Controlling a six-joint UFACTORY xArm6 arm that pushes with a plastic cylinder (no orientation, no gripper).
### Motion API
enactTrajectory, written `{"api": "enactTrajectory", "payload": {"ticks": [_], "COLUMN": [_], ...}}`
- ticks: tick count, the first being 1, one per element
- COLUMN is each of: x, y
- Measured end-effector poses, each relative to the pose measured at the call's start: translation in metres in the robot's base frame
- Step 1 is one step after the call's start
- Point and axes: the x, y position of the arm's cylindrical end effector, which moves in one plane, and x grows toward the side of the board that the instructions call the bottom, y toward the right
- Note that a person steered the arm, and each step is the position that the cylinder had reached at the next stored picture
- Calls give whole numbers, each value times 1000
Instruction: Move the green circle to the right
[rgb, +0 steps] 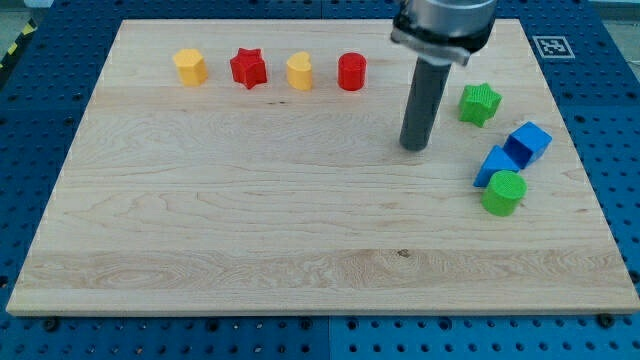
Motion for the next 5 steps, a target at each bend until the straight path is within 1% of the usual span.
{"api": "enactTrajectory", "payload": {"ticks": [1, 2, 3, 4, 5], "x": [50, 51, 55, 71, 75], "y": [-3, -3, 34, 94, 134]}}
